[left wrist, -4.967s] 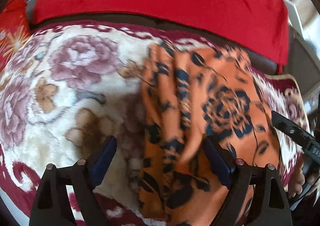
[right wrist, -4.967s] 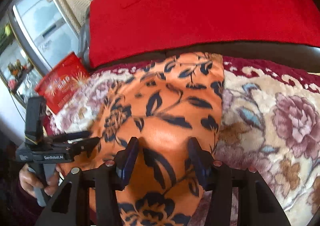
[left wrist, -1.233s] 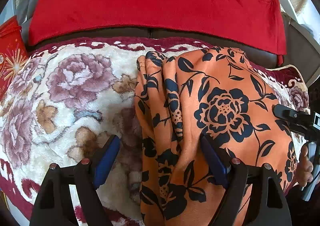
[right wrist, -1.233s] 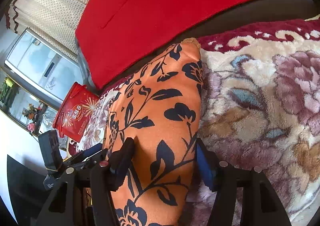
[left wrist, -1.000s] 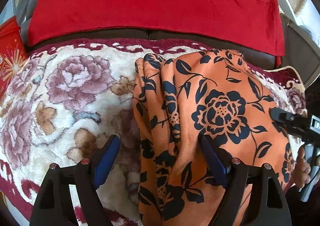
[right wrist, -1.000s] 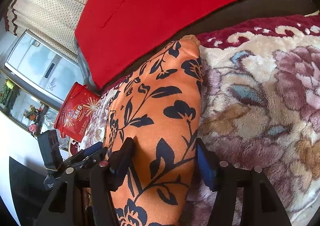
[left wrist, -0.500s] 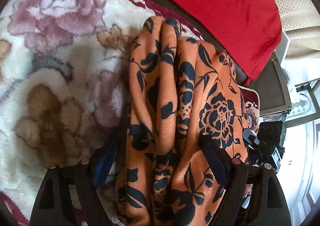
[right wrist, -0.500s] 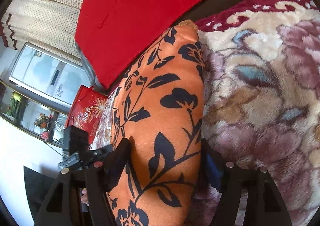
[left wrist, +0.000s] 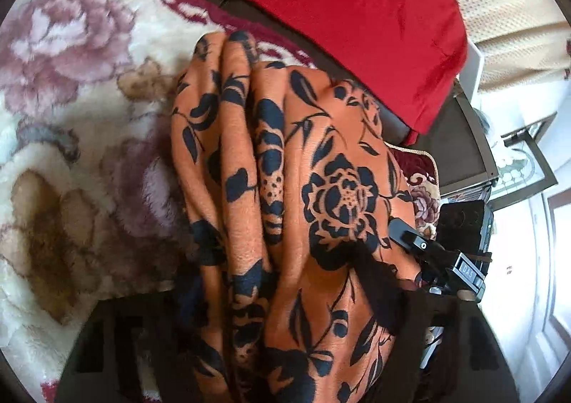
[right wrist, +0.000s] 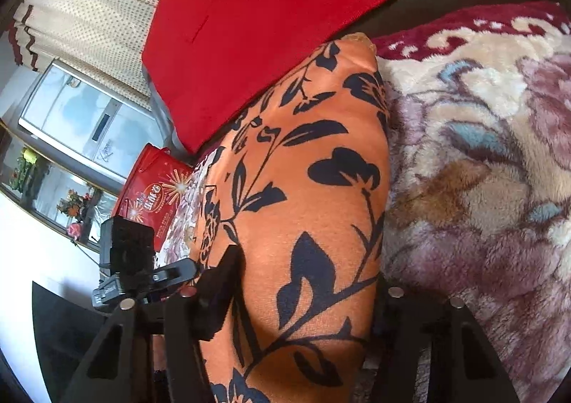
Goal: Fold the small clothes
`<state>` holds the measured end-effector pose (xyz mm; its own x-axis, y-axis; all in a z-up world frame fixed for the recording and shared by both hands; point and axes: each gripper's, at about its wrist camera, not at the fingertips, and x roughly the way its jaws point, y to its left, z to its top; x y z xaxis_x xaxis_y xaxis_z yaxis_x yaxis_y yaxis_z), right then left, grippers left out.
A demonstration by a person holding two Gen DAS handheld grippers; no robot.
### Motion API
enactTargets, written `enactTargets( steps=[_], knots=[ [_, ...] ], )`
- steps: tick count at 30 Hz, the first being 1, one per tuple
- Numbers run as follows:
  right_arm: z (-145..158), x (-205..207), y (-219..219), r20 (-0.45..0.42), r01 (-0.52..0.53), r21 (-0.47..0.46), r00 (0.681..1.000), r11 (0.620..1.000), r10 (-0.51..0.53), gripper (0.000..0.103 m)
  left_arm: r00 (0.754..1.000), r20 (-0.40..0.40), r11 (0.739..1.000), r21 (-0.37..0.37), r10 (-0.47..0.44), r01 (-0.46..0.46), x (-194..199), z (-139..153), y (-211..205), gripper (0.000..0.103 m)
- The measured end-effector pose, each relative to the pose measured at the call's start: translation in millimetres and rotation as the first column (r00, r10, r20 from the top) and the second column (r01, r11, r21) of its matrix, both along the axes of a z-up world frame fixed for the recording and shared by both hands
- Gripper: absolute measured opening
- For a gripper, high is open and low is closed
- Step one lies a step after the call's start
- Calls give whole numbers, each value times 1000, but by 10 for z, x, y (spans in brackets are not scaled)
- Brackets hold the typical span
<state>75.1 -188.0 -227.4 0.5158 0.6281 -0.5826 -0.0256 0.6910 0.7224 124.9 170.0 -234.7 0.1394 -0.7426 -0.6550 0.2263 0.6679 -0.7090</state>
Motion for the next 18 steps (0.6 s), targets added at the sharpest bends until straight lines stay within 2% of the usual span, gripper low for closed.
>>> enactTargets(
  steps=[2, 7, 12, 18],
  knots=[
    [60, -10, 38, 23, 4, -24, 1000, 1000, -3, 53, 1000, 26, 1000, -4, 0, 0, -20, 64, -41, 59],
    [282, -62, 55, 100, 17, -76, 995, 997, -9, 47, 995, 99, 1000, -29, 0, 3, -59, 293, -174, 53],
    [480, -174, -86, 171, 45, -96, 985, 994, -28, 47, 985, 172, 998, -58, -23, 34, -160, 564, -414, 51],
    [631, -432, -351, 249, 78, -91, 967, 993, -53, 47, 970, 236, 996, -41, -65, 76, -301, 818, -837, 51]
  ],
)
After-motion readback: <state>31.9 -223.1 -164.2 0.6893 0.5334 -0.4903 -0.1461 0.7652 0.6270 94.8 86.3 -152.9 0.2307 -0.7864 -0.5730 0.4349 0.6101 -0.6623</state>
